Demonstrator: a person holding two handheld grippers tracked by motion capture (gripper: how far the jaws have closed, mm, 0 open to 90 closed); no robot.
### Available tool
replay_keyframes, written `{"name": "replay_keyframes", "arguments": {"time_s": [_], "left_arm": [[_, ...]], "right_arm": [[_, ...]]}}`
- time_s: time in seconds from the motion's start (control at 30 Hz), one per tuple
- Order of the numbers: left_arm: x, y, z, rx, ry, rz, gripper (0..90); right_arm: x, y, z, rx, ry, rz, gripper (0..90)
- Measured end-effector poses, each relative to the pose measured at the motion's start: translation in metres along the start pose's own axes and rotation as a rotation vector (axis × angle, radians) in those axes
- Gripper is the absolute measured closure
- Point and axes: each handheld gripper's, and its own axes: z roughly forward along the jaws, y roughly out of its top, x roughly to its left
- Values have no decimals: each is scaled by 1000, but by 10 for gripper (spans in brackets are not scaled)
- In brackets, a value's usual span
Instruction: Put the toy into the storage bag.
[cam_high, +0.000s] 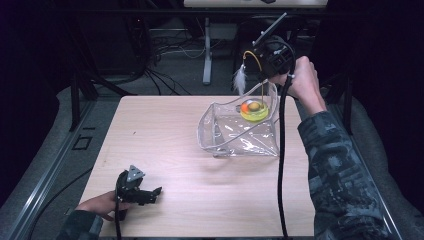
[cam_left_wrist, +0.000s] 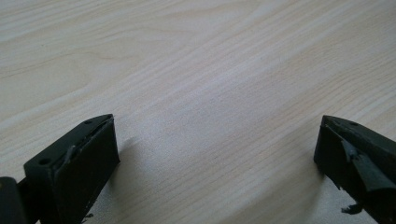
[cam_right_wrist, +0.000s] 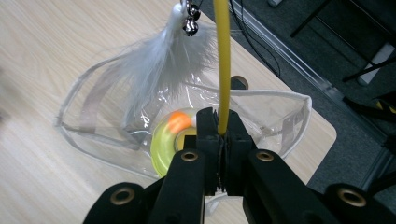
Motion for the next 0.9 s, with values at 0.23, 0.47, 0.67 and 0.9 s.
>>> {"name": "replay_keyframes", "arguments": {"time_s": [0.23, 0.47, 0.67, 0.9], "left_arm": [[0, 0, 0, 0, 0, 3, 0], [0, 0, 0, 0, 0, 0, 0], [0, 0, 0, 0, 0, 1, 0], [0, 0, 0, 1, 0, 5, 0]], "right_arm": [[-2, -8, 17, 7, -3, 3, 885], [0, -19, 37, 38, 0, 1, 885], [-1, -26, 46, 55, 10, -4, 885], [-3, -37, 59, 89, 20, 3, 884]]}}
